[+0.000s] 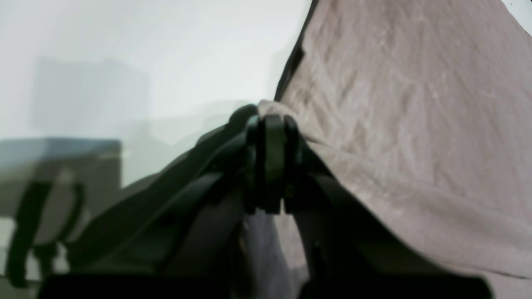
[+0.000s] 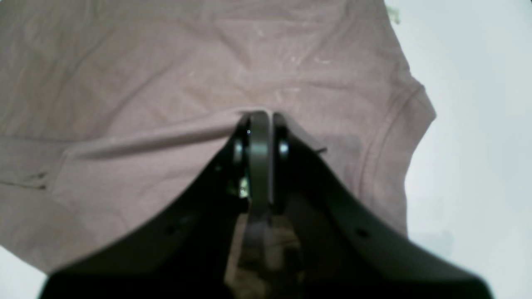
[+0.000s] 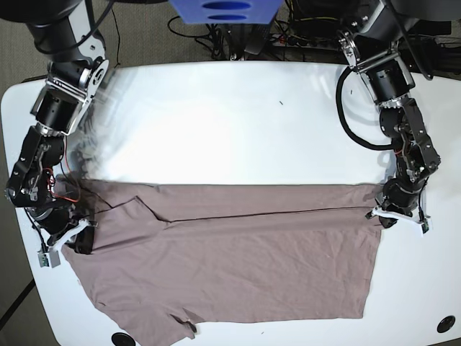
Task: Fold the T-shirt properly
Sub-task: 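Lower the held collar edge onto the shirt body with both grippers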
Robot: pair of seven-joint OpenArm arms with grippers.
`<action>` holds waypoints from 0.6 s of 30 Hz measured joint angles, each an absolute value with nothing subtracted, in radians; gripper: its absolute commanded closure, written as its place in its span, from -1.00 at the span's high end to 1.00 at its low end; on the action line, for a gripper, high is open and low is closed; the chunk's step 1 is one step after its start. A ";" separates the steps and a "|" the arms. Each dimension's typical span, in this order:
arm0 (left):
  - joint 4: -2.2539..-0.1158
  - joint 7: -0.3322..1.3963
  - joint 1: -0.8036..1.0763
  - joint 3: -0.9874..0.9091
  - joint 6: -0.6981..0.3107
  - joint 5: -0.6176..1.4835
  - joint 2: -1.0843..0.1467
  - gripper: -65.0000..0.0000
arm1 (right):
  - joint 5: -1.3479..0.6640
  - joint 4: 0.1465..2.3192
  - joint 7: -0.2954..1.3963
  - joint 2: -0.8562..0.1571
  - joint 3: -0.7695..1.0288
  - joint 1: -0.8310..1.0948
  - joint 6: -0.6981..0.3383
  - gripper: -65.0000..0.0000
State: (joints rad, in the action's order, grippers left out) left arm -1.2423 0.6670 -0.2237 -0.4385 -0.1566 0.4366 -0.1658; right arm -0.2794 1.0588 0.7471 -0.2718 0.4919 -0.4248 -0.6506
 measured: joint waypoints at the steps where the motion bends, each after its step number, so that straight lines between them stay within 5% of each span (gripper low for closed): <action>1: -1.241 0.667 -0.227 -0.437 -0.157 0.437 -0.165 -1.00 | -0.280 1.055 0.736 -0.271 0.491 -0.425 -0.650 -0.94; 3: -1.242 0.667 -0.230 -0.433 -0.157 0.437 -0.166 -0.93 | -0.282 1.053 0.723 -0.272 0.490 -0.424 -0.644 -0.81; 13: -1.266 0.678 -0.201 -0.382 -0.175 0.437 -0.166 0.19 | -0.286 1.087 0.761 -0.285 0.515 -0.398 -0.679 0.13; 18: -1.281 0.673 -0.192 -0.392 -0.170 0.410 -0.167 0.18 | -0.291 1.094 0.799 -0.282 0.519 -0.396 -0.693 0.12</action>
